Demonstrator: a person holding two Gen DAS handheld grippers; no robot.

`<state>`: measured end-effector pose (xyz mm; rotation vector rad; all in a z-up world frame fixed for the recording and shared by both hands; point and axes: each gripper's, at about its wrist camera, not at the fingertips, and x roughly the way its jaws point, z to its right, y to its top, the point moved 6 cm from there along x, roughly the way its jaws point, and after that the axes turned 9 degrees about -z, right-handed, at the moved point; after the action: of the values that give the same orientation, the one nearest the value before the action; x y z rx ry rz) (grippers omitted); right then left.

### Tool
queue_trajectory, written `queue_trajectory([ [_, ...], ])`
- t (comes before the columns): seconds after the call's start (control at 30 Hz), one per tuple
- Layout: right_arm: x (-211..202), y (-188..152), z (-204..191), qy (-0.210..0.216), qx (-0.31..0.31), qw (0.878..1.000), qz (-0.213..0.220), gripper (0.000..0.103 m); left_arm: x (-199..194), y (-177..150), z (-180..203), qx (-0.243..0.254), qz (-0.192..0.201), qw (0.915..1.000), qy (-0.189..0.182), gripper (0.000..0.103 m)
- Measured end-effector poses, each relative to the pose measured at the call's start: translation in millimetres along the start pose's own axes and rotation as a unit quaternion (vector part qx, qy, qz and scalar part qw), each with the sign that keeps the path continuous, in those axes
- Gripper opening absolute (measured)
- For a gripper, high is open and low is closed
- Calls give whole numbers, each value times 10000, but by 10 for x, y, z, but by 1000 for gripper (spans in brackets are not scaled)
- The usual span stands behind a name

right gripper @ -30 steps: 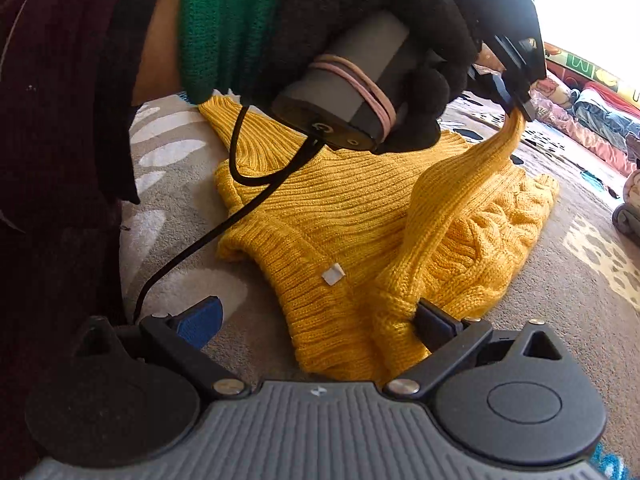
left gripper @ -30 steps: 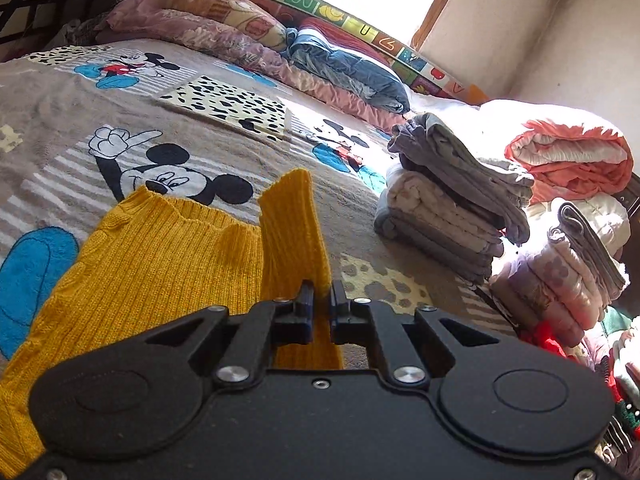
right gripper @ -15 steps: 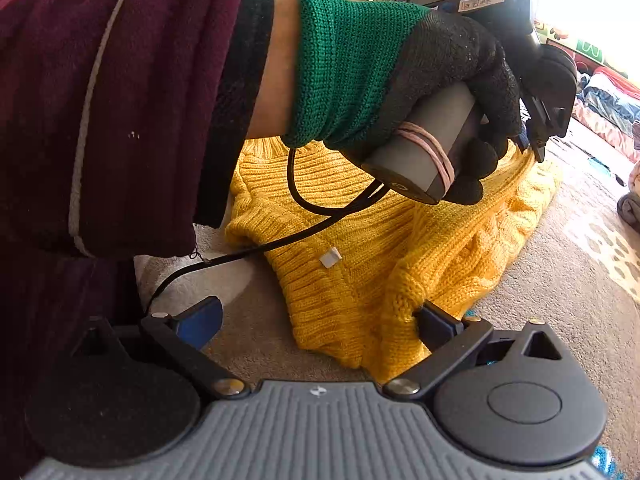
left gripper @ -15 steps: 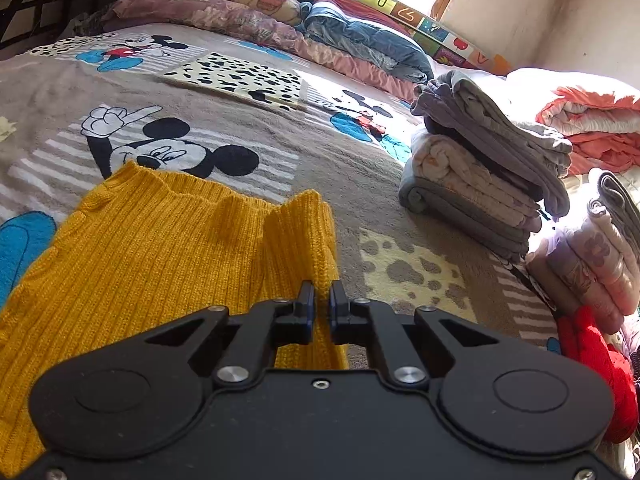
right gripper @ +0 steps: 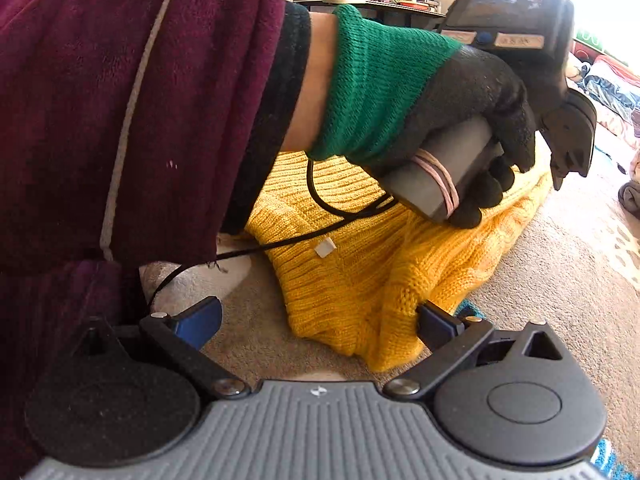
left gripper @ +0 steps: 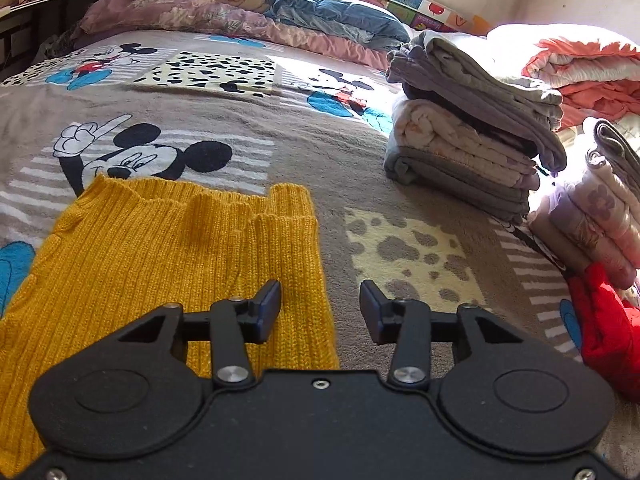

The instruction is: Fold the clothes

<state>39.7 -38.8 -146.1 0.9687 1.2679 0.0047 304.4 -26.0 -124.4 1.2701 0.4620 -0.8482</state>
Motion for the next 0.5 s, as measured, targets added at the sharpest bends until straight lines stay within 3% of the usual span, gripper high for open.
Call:
queue_trajectory([
  [0.1,-145,-65,40,-29,27,10000,-8,100,-100,7,-48,389,48,9992,51,42],
  [0.17,-283,-63,93,-108,88,9997,175,100,-174,11,-84,670,88,9977,94,35],
  [0.23,-392,-15,130,-329,117,9981,500,99,-211,-6,-127,945,89,9954,148,34],
  [0.33,-449,41,121,-995,-300,9892,1034,98,-122,-72,-162,1209,-1,9924,206,29],
  [0.43,-343,255,81,-1211,-922,9777,1445,97,2,-129,-132,1480,-64,9886,274,26],
  [0.5,-163,362,-38,-1249,-1174,9747,1437,97,68,-138,-88,1608,-72,9866,254,25],
])
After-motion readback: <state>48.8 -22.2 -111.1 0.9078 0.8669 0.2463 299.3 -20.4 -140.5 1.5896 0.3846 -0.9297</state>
